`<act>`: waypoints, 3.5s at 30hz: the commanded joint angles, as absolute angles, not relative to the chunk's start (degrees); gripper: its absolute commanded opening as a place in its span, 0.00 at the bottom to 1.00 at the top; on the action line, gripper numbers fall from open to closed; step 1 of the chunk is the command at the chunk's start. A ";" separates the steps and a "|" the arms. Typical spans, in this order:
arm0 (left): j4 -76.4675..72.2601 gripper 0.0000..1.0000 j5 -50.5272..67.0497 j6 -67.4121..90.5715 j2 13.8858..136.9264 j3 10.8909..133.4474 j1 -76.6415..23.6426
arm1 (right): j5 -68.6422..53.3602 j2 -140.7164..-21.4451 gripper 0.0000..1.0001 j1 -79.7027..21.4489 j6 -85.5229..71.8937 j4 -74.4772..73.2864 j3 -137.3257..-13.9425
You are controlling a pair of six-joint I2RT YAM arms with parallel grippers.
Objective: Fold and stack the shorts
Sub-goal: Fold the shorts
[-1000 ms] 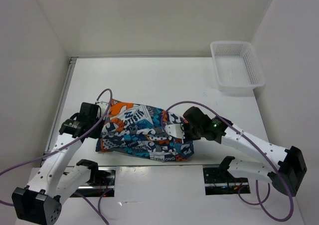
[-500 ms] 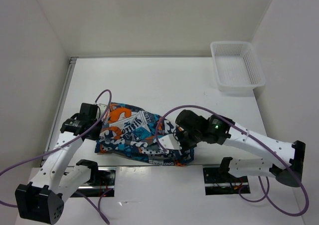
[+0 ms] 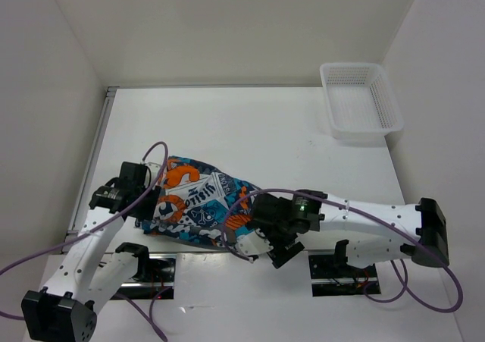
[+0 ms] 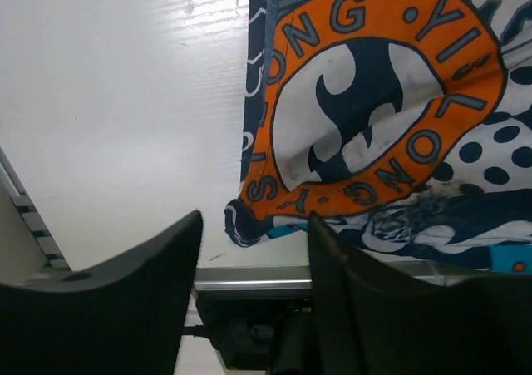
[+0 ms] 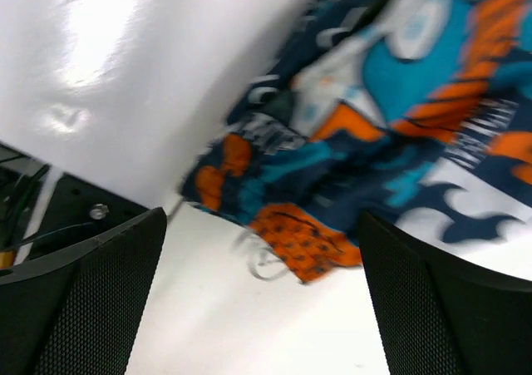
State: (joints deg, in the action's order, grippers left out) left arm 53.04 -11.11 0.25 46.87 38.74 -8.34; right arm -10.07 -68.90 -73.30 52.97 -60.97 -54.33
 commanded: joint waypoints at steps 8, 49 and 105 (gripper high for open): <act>40.98 0.71 -3.25 0.00 48.40 50.00 -6.33 | -10.19 -65.74 0.89 -53.54 40.10 -44.58 -65.40; 28.30 0.00 3.16 0.00 107.50 70.22 -3.43 | -18.17 -100.81 0.68 -21.47 48.33 -45.68 -72.49; 25.05 0.12 -11.24 0.00 117.86 86.84 -3.96 | -3.06 -94.31 0.14 -35.23 37.01 -29.00 -70.95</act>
